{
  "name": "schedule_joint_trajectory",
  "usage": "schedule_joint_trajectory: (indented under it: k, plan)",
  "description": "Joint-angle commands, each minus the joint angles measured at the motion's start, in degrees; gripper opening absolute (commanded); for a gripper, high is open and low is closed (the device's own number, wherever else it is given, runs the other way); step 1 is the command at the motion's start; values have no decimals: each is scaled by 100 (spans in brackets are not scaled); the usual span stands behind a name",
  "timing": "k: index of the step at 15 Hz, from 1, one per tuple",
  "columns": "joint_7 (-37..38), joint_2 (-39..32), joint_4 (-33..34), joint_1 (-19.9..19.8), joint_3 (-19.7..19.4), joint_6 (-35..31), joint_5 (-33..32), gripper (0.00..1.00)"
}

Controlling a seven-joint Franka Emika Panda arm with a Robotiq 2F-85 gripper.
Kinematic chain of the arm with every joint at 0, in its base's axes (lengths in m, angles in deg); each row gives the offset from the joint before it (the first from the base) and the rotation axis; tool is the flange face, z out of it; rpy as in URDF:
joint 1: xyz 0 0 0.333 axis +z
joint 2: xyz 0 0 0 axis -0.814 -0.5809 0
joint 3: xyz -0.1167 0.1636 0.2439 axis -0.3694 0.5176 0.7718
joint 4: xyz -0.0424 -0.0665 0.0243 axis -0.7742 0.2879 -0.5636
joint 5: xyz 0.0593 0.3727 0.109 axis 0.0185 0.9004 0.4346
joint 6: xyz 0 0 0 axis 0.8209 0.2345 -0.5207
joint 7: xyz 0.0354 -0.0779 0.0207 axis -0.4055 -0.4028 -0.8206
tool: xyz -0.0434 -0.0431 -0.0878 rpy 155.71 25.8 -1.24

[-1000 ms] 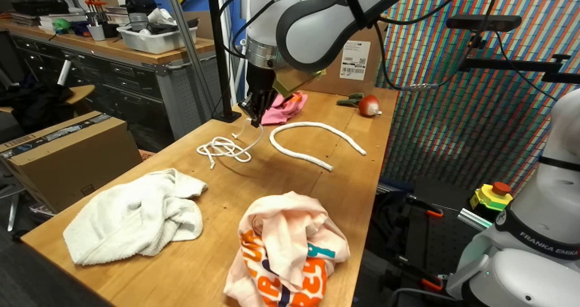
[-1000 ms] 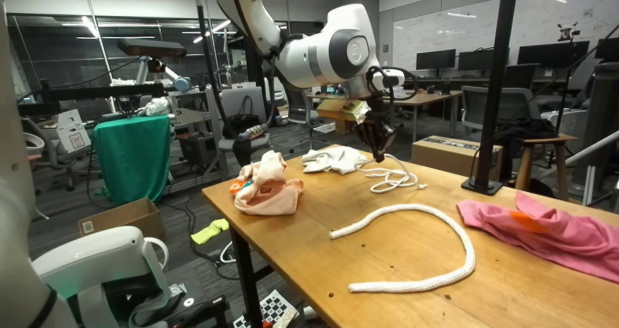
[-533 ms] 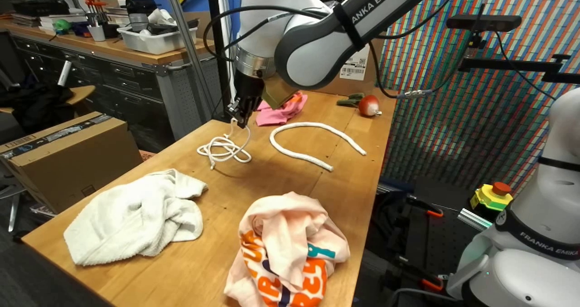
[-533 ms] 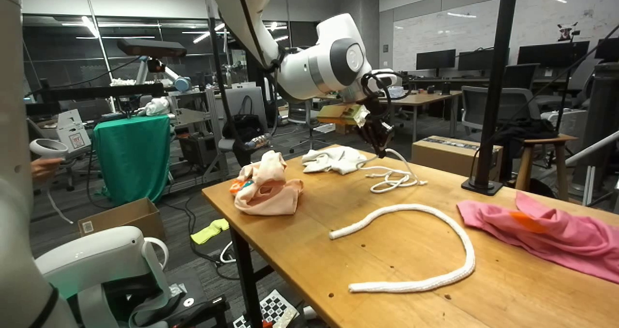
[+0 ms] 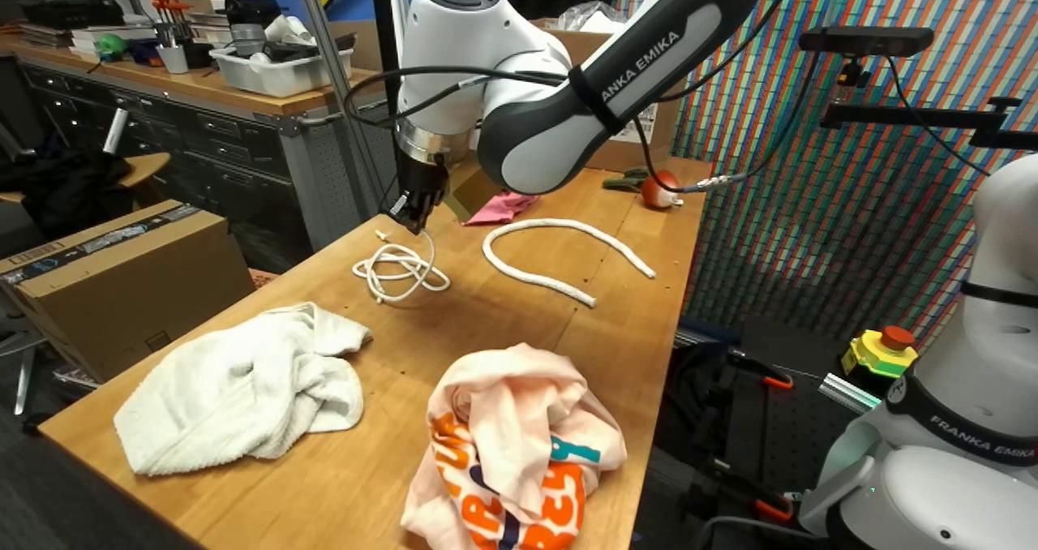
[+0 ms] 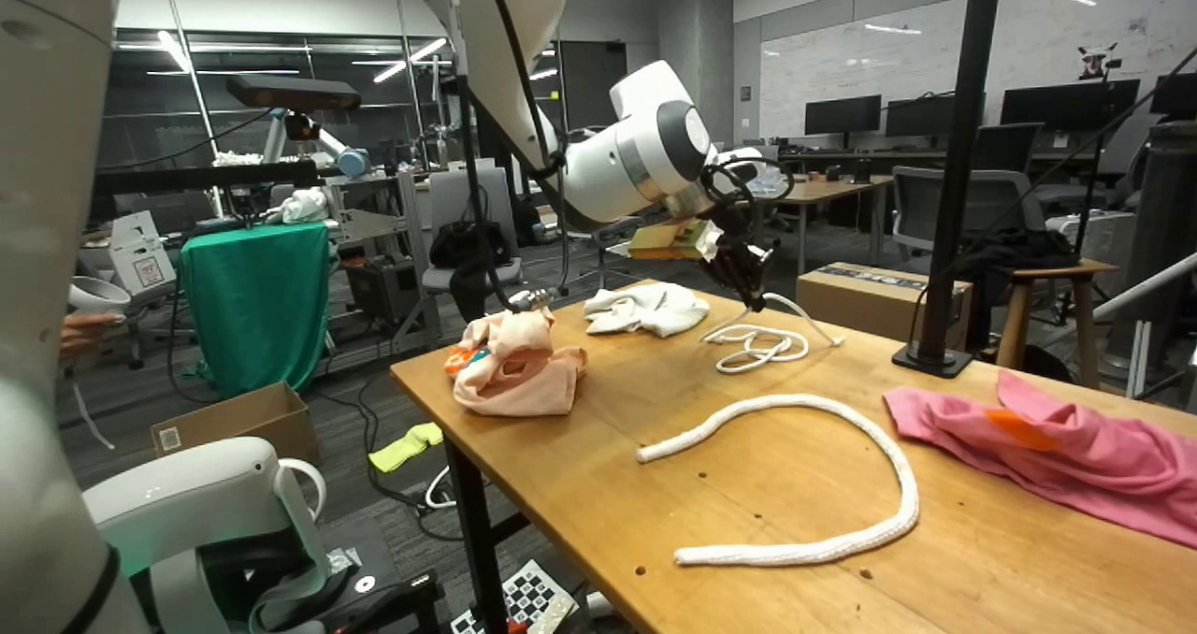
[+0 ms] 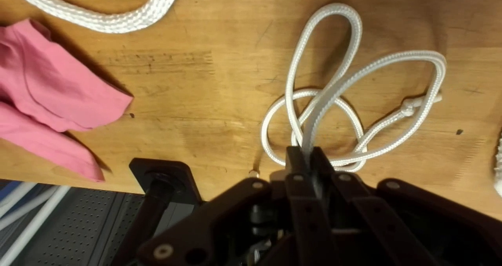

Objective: Spread the objects across on the table

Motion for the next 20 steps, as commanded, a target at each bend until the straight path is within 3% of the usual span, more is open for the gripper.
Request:
schedule_joint_trajectory:
  k: [1,5,9,12,16,20]
  plan:
    - [303,-122,221,229,-290,23,-380,40]
    - [370,111,69,273,-355,91,-762,72]
    - [-223,849,-413,142,-7,820,-638,100]
    - [-1069,1732,-986,-14,448,1618,-134,100]
    - [-2371,2882,-1581,-118,984,2588,990,100]
    - [-3317,4122,-2130,0,1270,3625,2113,100]
